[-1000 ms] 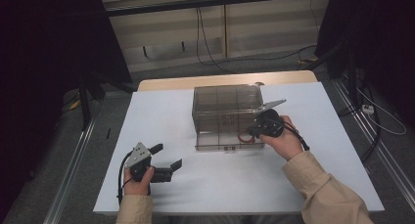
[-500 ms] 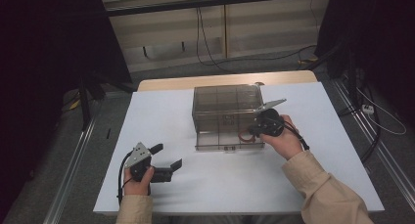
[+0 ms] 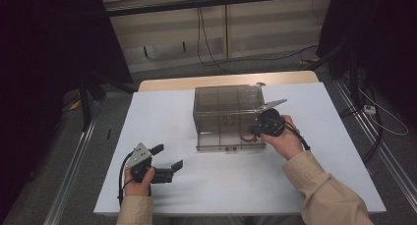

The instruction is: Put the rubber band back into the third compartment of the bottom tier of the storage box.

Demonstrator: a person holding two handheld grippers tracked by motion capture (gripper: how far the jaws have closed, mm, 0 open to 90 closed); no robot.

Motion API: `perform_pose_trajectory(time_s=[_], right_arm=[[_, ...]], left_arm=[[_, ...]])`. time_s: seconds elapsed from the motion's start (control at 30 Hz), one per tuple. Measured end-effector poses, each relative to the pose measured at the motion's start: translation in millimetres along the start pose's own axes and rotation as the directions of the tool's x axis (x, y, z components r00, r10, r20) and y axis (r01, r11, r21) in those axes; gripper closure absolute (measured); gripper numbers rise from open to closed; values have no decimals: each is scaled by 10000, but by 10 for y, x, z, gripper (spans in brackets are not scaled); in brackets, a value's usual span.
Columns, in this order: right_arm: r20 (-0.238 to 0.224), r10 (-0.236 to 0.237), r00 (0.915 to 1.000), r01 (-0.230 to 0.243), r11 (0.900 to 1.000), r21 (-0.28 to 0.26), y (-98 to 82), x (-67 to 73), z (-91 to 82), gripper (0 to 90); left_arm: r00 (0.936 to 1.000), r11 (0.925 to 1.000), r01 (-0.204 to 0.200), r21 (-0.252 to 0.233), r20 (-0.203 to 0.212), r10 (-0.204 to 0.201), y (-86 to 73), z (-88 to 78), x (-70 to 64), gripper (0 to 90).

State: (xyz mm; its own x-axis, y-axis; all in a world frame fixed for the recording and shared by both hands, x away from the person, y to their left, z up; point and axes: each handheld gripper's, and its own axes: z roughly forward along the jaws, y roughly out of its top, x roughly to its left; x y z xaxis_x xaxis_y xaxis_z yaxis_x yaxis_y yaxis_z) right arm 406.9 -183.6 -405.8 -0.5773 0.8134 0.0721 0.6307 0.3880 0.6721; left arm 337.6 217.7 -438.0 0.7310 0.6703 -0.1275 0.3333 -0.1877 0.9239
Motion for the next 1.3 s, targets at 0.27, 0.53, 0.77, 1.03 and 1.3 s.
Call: perform_pose_trajectory(time_s=[0.27,0.53,0.77,1.03,1.3], right_arm=[[56,22,10000,-22,10000,-24,0,-19,20,865],[183,12,9998,-12,10000,41,-3,-22,44,865],[257,136,9996,-135,9999,-32,-4,-45,42,865],[341,53,9994,-55,10000,63,-10,-59,63,864],[382,71,9992,-75,9999,105,-13,-71,69,864]], left_arm=[[10000,10000,-19,19,20,19,-1,3,-1,31],[10000,10000,-11,17,17,11,0,1,0,31],[10000,10000,-19,21,28,19,0,2,-1,31],[10000,10000,-5,5,27,5,0,0,0,31],[10000,10000,7,-24,51,-7,1,-1,-1,31]])
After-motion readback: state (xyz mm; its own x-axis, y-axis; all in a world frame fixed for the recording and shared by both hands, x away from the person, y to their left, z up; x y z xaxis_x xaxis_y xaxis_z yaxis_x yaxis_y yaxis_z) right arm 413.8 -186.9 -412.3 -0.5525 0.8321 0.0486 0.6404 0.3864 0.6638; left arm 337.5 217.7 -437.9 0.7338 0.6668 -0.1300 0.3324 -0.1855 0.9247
